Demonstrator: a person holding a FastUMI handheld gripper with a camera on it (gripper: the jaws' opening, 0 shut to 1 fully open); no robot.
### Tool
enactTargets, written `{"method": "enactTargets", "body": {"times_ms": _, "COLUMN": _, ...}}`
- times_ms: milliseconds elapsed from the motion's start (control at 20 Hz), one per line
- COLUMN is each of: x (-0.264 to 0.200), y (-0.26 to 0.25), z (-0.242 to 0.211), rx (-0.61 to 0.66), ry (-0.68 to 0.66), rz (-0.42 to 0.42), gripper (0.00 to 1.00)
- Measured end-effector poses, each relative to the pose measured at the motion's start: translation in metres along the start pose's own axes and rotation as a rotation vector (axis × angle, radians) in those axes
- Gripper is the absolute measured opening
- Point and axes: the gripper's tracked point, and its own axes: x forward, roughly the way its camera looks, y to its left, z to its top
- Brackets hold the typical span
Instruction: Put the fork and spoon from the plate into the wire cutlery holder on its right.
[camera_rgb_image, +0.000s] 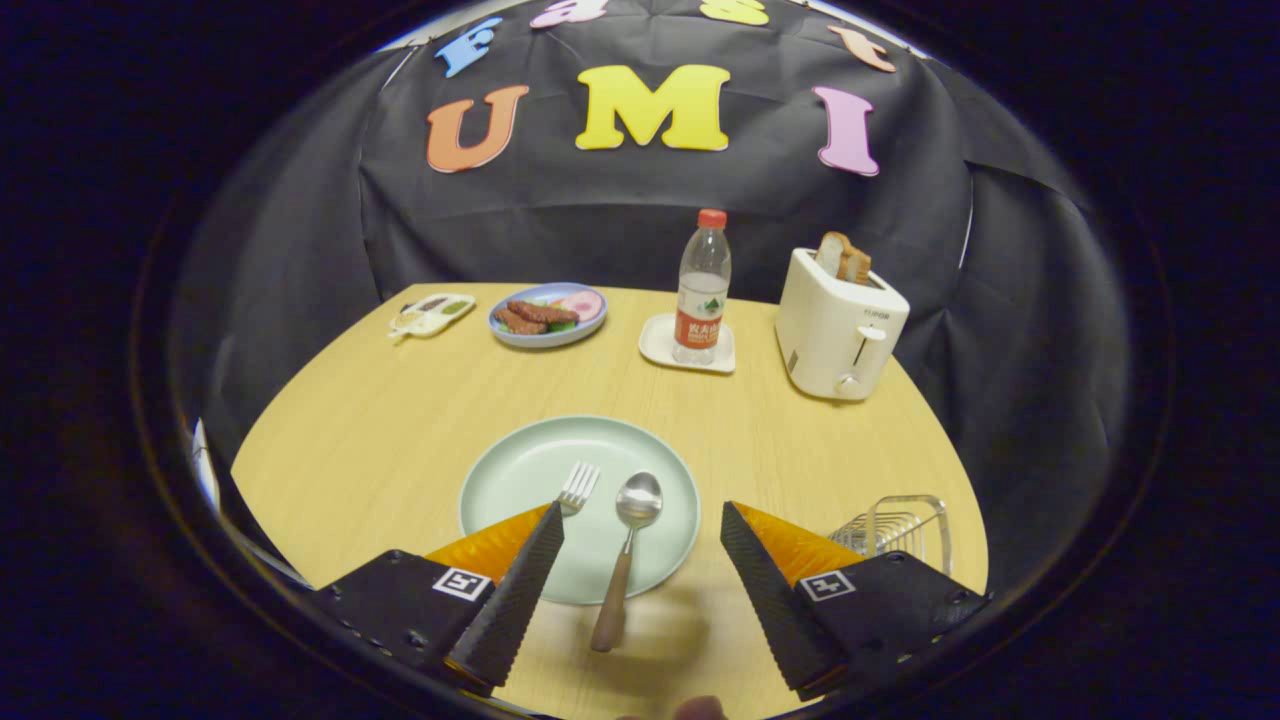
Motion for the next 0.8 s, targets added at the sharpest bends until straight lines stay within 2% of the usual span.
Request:
{"method": "enactTargets", "body": {"times_ms": 200, "x": 0.026, "y": 0.01, "z": -0.027, "rx": -0.024, "ry": 0.088, "rz": -0.008, "gripper": 0.94}}
{"method": "enactTargets", "body": {"times_ms": 550, "x": 0.048, "y": 0.019, "z": -0.054, "rx": -0.01, "ry": 0.207, "rz": -0.019, "gripper": 0.62}}
{"method": "enactTargets", "body": {"times_ms": 700, "x": 0.056, "y": 0.015, "z": -0.057, "rx": 0.009, "ry": 0.241, "rz": -0.046, "gripper": 0.3}}
{"method": "enactTargets", "body": {"times_ms": 800, "x": 0.056, "y": 0.014, "z": -0.06, "rx": 0.015, "ry": 0.271, "rz": -0.05, "gripper": 0.15}}
